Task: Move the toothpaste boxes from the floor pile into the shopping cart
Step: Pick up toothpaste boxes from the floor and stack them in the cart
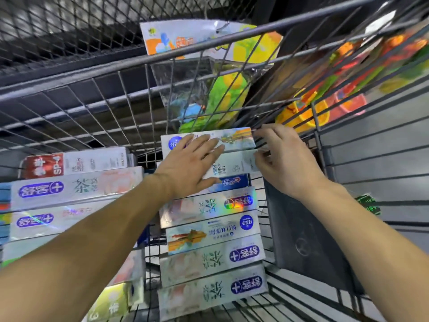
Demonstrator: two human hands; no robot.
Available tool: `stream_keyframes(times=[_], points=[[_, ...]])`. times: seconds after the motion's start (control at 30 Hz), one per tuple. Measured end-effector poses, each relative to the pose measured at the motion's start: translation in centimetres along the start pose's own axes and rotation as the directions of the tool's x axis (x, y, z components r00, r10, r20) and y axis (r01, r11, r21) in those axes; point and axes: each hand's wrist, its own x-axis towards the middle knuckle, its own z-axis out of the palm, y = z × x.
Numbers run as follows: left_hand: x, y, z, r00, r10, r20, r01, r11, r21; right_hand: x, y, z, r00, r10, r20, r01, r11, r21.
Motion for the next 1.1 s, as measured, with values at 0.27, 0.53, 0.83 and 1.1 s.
stream_keyframes(times=[0.27, 0.53, 0.83, 1.1], points=[[-7.2, -0.5, -11.4, 0.984, -0.179, 0.01, 0.179, 0.984, 0.006, -1.8, -5.6, -7.1, 0.999, -0.051, 0.009, 0.051, 0.999, -0.011], [-23.5, -0.4, -26.4, 0.858, -0.5, -0.118, 0.506, 0.862, 0.023, -1.5, -21.8, -17.5, 0.923, -0.383, -0.023, 0.381, 0.922, -0.073], [-49.8, 1.3, -32.9, 0.402, -0.868, -0.291, 0.893, 0.441, -0.084, -5.9, -46.4, -19.2, 0.696, -0.718, 0.018, 0.713, 0.688, -0.137], [-79.7, 10.8, -28.8, -0.099, -0.969, -0.225, 0.981, -0.058, -0.185, -18.7, -68.0, -12.1, 0.46, -0.886, 0.057, 0.885, 0.453, -0.108]])
